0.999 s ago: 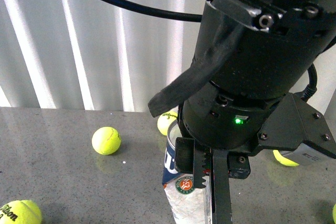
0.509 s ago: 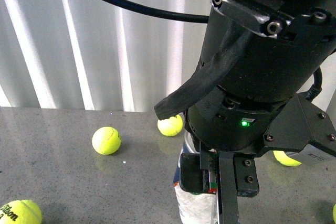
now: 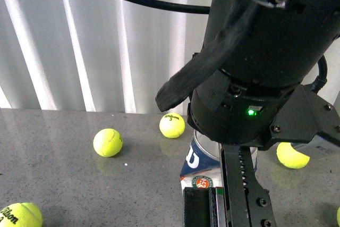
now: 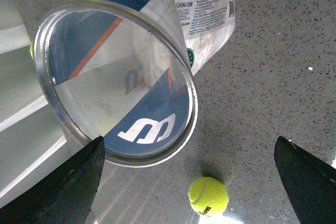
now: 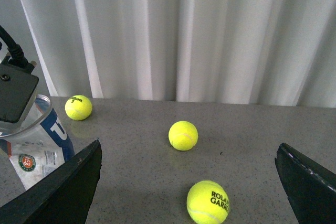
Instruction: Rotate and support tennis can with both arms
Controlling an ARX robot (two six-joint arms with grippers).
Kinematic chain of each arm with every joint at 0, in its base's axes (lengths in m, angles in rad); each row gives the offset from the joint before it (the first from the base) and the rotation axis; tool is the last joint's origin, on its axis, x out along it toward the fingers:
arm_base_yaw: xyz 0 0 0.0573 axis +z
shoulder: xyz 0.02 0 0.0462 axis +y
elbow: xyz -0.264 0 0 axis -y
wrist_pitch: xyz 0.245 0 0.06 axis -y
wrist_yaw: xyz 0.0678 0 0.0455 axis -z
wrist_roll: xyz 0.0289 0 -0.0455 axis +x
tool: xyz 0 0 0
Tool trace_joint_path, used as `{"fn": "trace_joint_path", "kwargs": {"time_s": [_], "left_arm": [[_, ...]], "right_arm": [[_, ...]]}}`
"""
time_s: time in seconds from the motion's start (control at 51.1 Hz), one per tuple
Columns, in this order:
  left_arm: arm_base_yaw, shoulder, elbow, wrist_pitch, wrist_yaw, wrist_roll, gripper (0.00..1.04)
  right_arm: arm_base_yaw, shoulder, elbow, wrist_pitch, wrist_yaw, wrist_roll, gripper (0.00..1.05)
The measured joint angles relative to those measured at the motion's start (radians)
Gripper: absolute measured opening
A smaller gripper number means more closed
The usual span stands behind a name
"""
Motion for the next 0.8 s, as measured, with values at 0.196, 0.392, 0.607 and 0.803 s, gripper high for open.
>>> {"fn": "trace_joint_path", "kwargs": {"time_s": [0.196, 0.392, 0.607, 0.803], "left_arm": [[0.013, -0.039, 0.030, -0.003, 0.033, -0.046, 0.98], [0.058, -0.145, 0.034, 0.082, 0.101, -0.136, 0.98], [0.184, -0.381, -0.114, 0.300, 0.138, -0.296, 0.98], [0.367, -0.636, -0.427, 0.437, 0.199, -0.459, 0.98]], "right_arm": [[0.000, 0.000, 0.000, 0.000, 0.000, 0.000, 0.98], [0.000, 0.000, 0.000, 0.000, 0.000, 0.000, 0.98], [0.000, 0.000, 0.000, 0.000, 0.000, 0.000, 0.98], [0.000, 0.000, 0.000, 0.000, 0.000, 0.000, 0.98]]}}
